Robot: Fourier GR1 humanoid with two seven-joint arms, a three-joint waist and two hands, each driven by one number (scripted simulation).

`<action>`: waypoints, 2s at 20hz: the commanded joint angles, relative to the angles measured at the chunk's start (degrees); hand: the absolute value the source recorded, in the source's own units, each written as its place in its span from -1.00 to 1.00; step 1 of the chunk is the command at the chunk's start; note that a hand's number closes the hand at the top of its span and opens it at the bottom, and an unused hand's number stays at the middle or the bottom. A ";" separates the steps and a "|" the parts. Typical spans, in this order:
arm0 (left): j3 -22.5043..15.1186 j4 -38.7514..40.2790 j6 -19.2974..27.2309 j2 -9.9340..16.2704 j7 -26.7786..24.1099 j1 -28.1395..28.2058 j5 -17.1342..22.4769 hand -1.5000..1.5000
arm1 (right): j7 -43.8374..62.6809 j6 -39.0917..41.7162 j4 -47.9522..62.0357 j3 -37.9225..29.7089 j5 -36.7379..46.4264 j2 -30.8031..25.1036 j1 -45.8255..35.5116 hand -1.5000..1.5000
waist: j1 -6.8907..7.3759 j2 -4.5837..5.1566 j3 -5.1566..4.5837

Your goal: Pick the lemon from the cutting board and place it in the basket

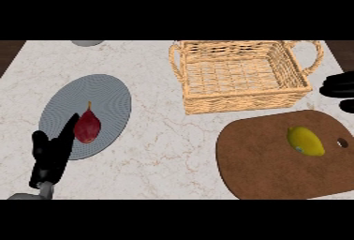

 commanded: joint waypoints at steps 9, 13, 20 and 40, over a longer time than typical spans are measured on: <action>-2.26 3.48 -3.16 -2.46 2.09 2.46 0.68 0.00 | -9.81 20.16 10.41 -2.80 5.60 -22.41 -9.36 -1.00 | 2.21 1.62 -0.83; -2.44 2.11 -2.98 -2.30 3.81 3.49 0.50 0.00 | -12.96 19.46 9.67 -1.70 8.19 -25.30 -9.18 -1.00 | 2.21 1.33 -0.67; -1.42 1.63 -3.63 -2.41 4.11 3.79 0.90 0.00 | -18.73 14.01 9.84 2.80 13.08 -24.31 -5.55 -1.00 | 2.05 1.32 -0.56; -0.70 1.66 -4.71 -3.86 2.13 7.01 -0.95 0.00 | -31.43 -11.19 14.55 21.38 34.08 -19.08 4.19 -1.00 | 2.09 1.20 -0.75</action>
